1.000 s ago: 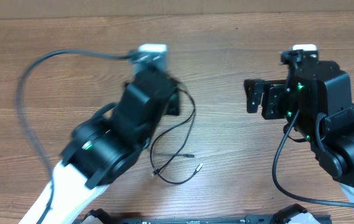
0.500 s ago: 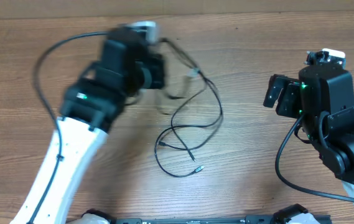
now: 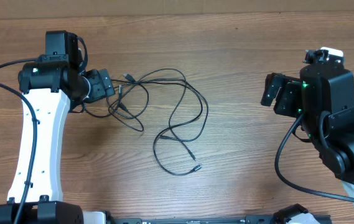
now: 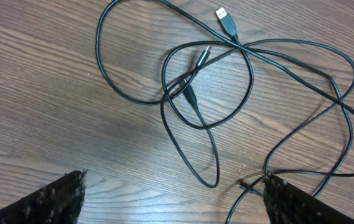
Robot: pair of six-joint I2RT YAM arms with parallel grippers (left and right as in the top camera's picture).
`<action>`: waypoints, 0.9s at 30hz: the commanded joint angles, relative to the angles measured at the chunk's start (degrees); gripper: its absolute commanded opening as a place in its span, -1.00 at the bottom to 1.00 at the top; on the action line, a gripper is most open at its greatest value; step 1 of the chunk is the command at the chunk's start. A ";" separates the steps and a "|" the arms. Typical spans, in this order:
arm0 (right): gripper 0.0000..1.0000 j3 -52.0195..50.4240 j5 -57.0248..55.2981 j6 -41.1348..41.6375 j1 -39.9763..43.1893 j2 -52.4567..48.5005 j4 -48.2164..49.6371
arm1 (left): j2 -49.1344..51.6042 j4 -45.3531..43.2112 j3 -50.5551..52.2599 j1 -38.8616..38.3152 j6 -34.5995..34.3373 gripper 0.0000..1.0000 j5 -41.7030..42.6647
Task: Untangle cables
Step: 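Lower the left gripper and release the cables onto the table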
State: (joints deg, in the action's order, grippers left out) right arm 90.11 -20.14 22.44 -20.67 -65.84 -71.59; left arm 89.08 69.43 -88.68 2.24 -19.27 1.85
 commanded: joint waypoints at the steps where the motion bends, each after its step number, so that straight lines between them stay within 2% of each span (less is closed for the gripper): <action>1: 1.00 0.98 3.13 -0.31 0.17 -1.14 0.35 | -2.40 -0.04 -0.50 -0.98 2.71 0.86 -0.33; 5: 1.00 0.98 11.69 -8.96 0.17 -5.29 1.31 | -4.28 0.20 -0.50 -1.16 4.44 0.86 1.77; 9: 1.00 0.98 19.56 -13.88 0.17 -10.82 3.37 | -8.13 0.15 -0.50 -1.16 6.73 0.82 3.17; 11: 1.00 0.98 21.77 -14.99 0.17 -13.44 4.59 | -10.86 -0.13 -0.50 -1.22 10.58 0.82 5.35; 12: 1.00 0.98 24.70 -16.63 0.17 -15.69 5.81 | -12.87 -0.24 -0.50 -1.36 13.46 0.86 6.88; 15: 1.00 0.98 34.01 -21.29 0.17 -22.49 9.14 | -17.84 0.24 -0.50 -2.36 15.23 1.00 7.76; 18: 1.00 0.98 36.39 -22.01 0.15 -28.17 10.73 | -19.02 2.10 -0.50 -2.34 15.23 1.00 10.82; 22: 1.00 0.98 46.14 -27.87 0.15 -34.56 11.82 | -18.97 2.84 -0.50 -2.51 18.18 1.00 16.83; 27: 1.00 0.98 47.78 -27.91 0.15 -40.44 15.41 | -18.91 2.78 -0.50 -2.97 19.08 0.99 17.25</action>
State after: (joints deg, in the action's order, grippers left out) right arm 90.13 23.57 -3.51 -20.64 -104.99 -57.10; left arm 70.19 72.25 -88.73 -0.32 -2.52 16.43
